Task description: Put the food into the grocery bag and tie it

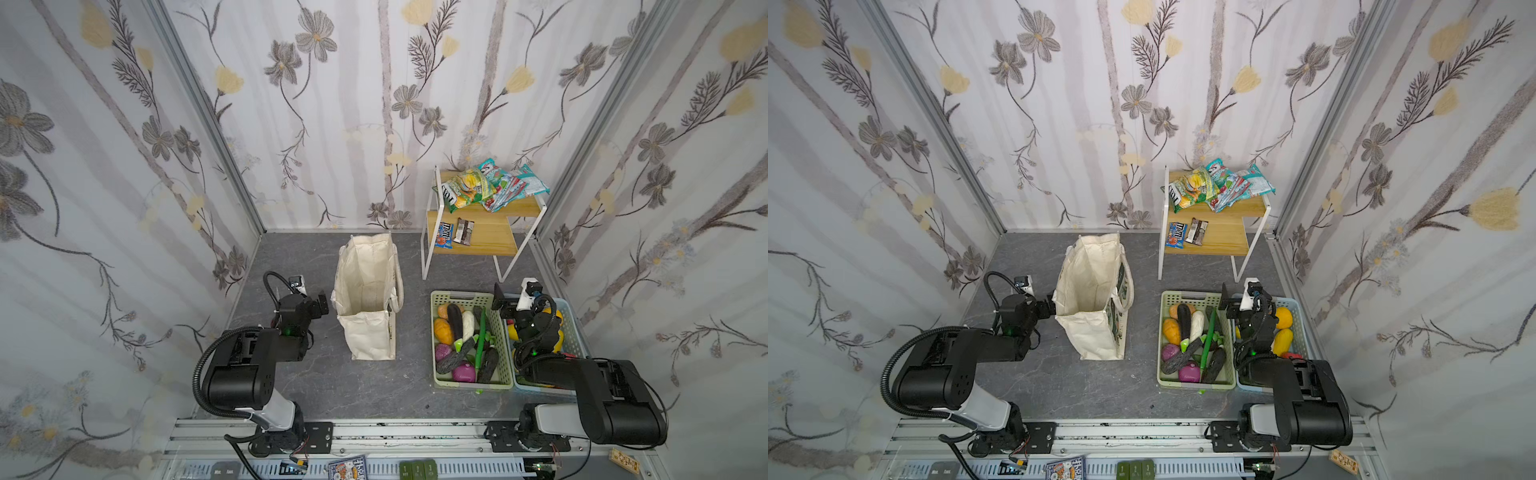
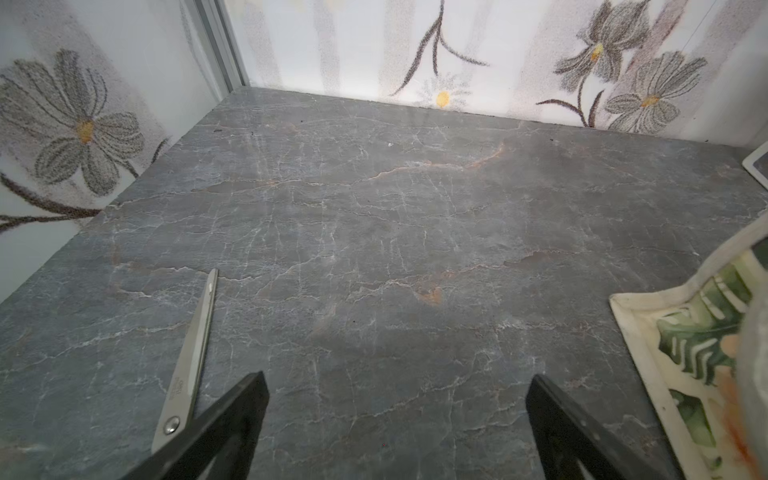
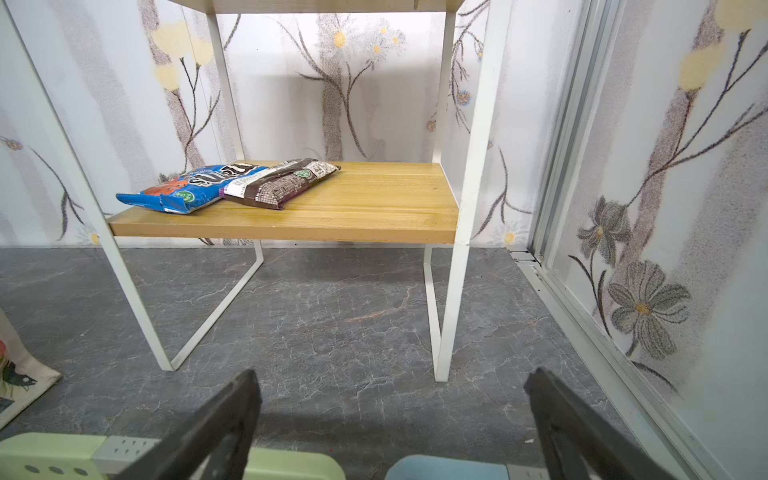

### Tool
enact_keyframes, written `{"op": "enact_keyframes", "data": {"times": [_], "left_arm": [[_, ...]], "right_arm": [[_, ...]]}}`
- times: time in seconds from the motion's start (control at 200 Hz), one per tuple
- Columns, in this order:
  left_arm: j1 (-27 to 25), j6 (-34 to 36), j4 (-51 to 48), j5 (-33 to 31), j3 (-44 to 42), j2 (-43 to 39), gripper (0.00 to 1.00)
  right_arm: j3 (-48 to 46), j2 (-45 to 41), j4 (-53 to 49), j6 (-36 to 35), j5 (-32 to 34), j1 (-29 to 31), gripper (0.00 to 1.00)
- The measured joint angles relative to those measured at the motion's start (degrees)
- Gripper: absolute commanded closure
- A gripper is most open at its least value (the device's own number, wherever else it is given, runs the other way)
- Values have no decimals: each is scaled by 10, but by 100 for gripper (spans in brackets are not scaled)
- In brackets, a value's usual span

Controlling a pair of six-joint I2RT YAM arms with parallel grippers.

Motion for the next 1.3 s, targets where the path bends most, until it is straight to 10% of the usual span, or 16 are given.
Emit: {"op": "enact_keyframes", "data": {"times": [1.129,1.299], "left_arm": [[8,-1,-1,11,2,-1,0],[9,-10,-113,-20,68,-69,0]], "right_arm": [[4,0,1,1,-21,-15,0],[102,-95,-156,19,4,-13,1]]}}
